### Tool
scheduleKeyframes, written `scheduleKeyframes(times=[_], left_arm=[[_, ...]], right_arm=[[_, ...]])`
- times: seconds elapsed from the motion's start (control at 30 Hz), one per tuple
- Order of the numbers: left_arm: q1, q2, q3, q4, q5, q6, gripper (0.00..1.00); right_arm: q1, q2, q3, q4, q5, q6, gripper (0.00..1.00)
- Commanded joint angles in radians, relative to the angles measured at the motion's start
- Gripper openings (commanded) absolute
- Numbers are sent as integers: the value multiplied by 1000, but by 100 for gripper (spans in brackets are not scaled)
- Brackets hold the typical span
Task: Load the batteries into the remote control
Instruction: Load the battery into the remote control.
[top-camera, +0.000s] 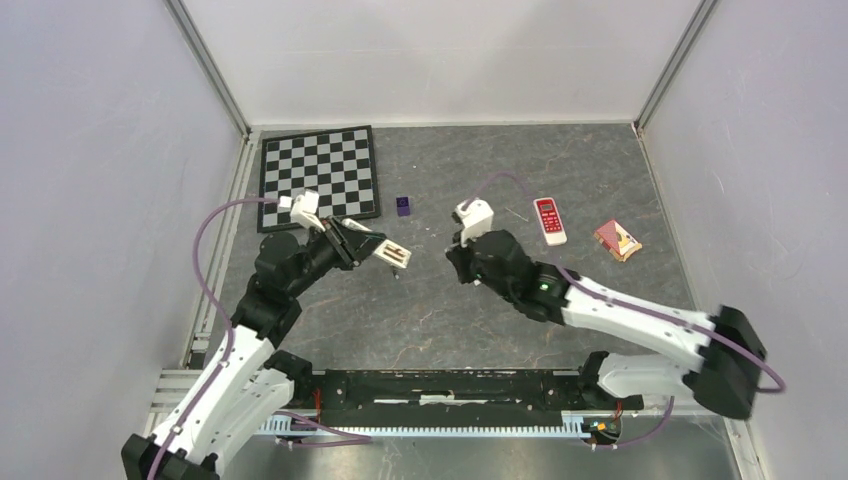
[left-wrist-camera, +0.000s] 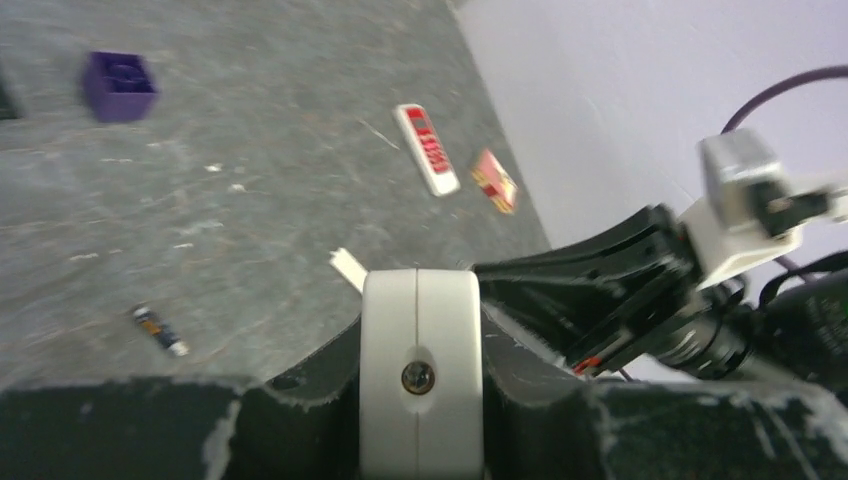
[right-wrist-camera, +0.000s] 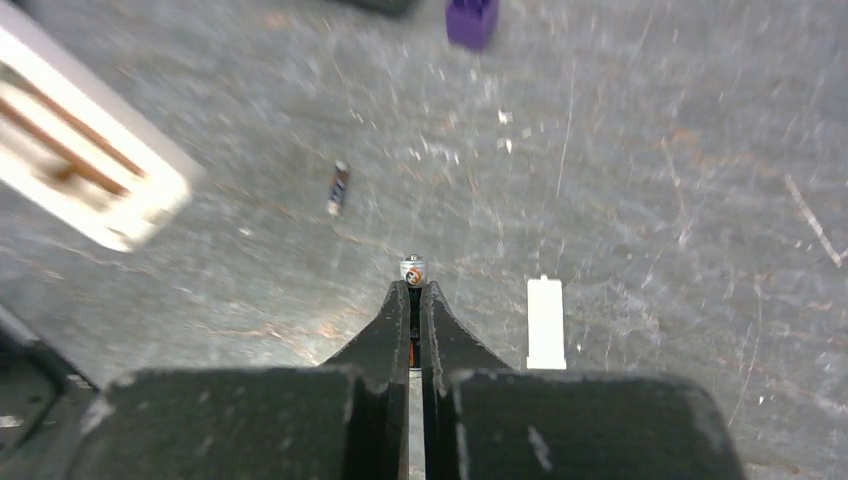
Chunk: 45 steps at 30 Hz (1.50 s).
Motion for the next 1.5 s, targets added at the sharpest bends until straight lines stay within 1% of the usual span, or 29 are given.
scheduleKeyframes(times=[0.0, 0.1, 0.2, 0.27, 0.33, 0.47, 0.63, 1.0, 1.27, 1.3, 1.37, 1.4, 1.47], left_arm=[[-3, 56, -12, 317, 307, -96, 2], [-4, 102, -18, 431, 379, -143, 2], [-7, 149, -7, 492, 425, -171, 2], [-10, 173, -2, 542, 455, -199, 2], [-14, 195, 3, 581, 485, -229, 2], [-24, 245, 12, 611, 511, -269, 2], [-26, 297, 28, 644, 545, -319, 2], [-27, 297, 17, 723, 586, -378, 2], [-26, 319, 19, 779, 628, -441, 2], [-25, 316, 19, 781, 626, -446, 2], [-26, 310, 19, 779, 617, -452, 2], [-27, 308, 21, 779, 615, -455, 2], [-26, 304, 21, 776, 610, -457, 2]], right_arm=[[-4, -212, -46, 133, -70, -79, 0], [-4, -339, -117, 268, -200, -97, 0], [-4, -414, -171, 404, -341, -107, 0], [-4, -415, -168, 449, -418, -116, 0], [-4, -390, -144, 459, -469, -127, 0], [-3, -330, -99, 494, -560, -156, 0], [-3, -277, -71, 501, -563, -192, 0], [-3, -255, -80, 503, -538, -240, 0], [-3, -241, -80, 504, -555, -261, 0], [-3, -241, -82, 503, -557, -260, 1], [-3, -246, -92, 503, -554, -258, 6], [-3, -251, -99, 503, -551, -255, 11], [-3, -262, -111, 503, -533, -241, 18]])
